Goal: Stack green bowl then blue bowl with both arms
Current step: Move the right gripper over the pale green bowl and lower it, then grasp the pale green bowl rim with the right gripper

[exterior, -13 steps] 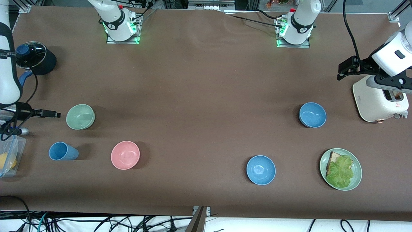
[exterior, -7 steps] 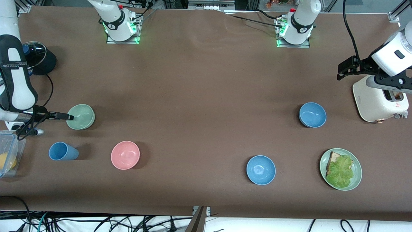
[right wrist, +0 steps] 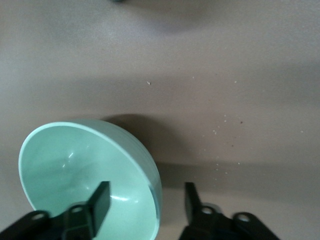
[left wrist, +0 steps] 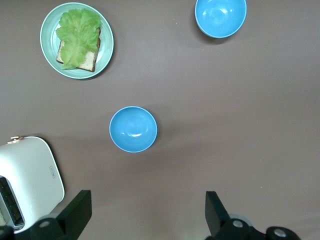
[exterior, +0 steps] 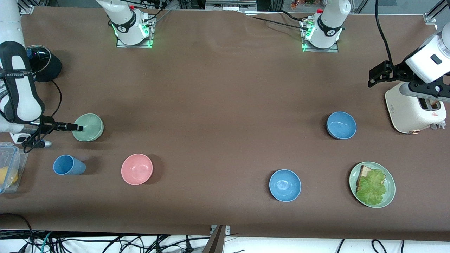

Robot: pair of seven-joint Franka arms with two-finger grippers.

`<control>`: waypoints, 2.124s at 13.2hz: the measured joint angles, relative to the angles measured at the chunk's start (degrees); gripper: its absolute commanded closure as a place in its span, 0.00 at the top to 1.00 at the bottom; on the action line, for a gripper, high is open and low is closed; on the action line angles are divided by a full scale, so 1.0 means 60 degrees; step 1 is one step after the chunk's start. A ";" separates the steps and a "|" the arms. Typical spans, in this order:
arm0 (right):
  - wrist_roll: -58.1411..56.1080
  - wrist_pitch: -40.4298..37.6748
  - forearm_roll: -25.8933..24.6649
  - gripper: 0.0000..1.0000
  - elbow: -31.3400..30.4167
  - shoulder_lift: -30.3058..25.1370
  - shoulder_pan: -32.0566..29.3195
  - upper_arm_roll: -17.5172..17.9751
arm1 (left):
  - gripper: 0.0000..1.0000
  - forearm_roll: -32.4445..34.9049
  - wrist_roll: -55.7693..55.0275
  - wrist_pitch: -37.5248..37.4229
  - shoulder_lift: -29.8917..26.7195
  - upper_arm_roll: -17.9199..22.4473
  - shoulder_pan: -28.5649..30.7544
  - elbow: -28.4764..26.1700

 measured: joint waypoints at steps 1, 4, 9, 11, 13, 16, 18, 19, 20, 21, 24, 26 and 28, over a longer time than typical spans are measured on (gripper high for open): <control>-0.0096 0.0001 0.0004 0.05 -0.0012 0.0000 0.0000 0.0000 | 1.00 0.0000 0.0000 0.0000 0.0000 0.0000 0.0000 0.0000; -0.0196 0.0001 0.0005 0.00 -0.0023 0.0000 0.0000 0.0000 | 1.00 0.0000 0.0000 0.0000 0.0000 0.0000 0.0000 0.0000; -0.0226 0.0038 0.0021 0.00 0.0042 -0.0026 0.0010 0.0078 | 1.00 0.0000 0.0000 0.0000 0.0000 0.0000 0.0000 0.0000; -0.0218 0.0041 0.0036 0.00 0.0185 -0.0141 0.0037 0.0285 | 1.00 0.0000 -0.0001 0.0000 0.0000 0.0000 0.0000 0.0000; 0.0077 0.0037 0.0053 0.00 0.0243 -0.0400 0.0068 0.0644 | 1.00 0.0000 -0.0001 0.0001 0.0000 0.0000 0.0000 0.0000; 0.0996 -0.0048 0.0061 0.00 0.0246 -0.0780 0.0102 0.1282 | 1.00 0.0000 -0.0001 0.0001 0.0000 0.0000 0.0000 0.0000; 0.1931 -0.0185 0.0063 0.00 0.0245 -0.0907 0.0223 0.1682 | 1.00 0.0000 -0.0001 0.0001 0.0000 -0.0001 -0.0001 0.0000; 0.2472 -0.0197 0.0064 0.00 0.0244 -0.0955 0.0413 0.1791 | 1.00 0.0000 -0.0001 0.0003 0.0000 -0.0003 -0.0002 0.0000; 0.3081 -0.0198 0.0064 0.00 0.0244 -0.1009 0.0717 0.1839 | 1.00 0.0000 -0.0001 0.0007 0.0000 -0.0011 -0.0006 0.0002; 0.3755 -0.0198 0.0064 0.00 0.0245 -0.1062 0.1092 0.1853 | 1.00 0.0000 -0.0001 0.0007 0.0000 -0.0023 -0.0009 0.0003; 0.5895 -0.0116 0.0062 0.00 0.0262 -0.1177 0.2317 0.1881 | 1.00 0.0000 -0.0001 0.0010 0.0000 -0.0038 -0.0011 0.0005; 0.7313 0.0017 0.0062 0.00 0.0375 -0.1189 0.3153 0.1897 | 1.00 0.0000 -0.0001 0.0010 0.0000 -0.0039 -0.0011 0.0008; 0.8538 0.0252 0.0064 0.00 0.0422 -0.1182 0.3995 0.1913 | 1.00 0.0000 -0.0001 0.0011 0.0000 -0.0039 -0.0011 0.0008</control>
